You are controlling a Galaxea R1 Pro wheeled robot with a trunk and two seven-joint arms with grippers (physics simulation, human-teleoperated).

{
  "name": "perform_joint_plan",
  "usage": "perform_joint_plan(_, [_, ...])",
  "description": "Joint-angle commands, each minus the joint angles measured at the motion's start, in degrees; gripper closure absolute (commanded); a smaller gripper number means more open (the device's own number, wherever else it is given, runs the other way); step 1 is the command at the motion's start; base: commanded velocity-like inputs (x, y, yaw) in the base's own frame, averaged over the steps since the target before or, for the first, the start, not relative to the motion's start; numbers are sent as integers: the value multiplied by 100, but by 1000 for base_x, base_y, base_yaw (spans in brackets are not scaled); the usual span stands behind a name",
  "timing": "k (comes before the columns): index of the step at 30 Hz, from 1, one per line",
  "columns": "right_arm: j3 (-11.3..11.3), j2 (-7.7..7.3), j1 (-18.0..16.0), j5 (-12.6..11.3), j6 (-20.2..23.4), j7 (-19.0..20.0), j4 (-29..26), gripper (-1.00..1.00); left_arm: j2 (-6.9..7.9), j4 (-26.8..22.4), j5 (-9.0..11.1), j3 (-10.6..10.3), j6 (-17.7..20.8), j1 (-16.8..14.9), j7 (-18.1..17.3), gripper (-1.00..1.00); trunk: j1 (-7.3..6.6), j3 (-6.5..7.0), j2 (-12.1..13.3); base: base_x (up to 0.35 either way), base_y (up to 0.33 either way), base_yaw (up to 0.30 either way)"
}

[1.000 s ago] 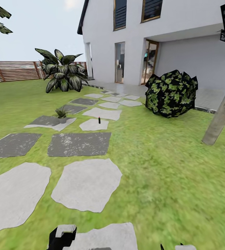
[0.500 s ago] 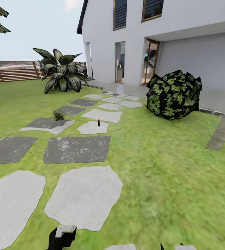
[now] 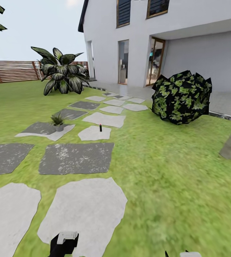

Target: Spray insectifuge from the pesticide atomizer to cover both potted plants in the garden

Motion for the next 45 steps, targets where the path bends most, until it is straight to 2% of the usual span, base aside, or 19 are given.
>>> perform_joint_plan(1, [1, -1, -3, 2, -16, -2, 4, -100, 3, 3, -1, -4, -18, -1, 1, -100, 2, -14, -2, 339, 0, 0])
perform_joint_plan(9, [1, -1, -3, 2, -19, -2, -3, -100, 5, 2, -1, -4, -18, -4, 1, -100, 2, -67, -2, 339, 0, 0])
perform_joint_plan(45, [10, -1, -3, 2, -20, 3, -5, -100, 2, 1, -1, -4, -18, -2, 1, -100, 2, -70, -2, 339, 0, 0])
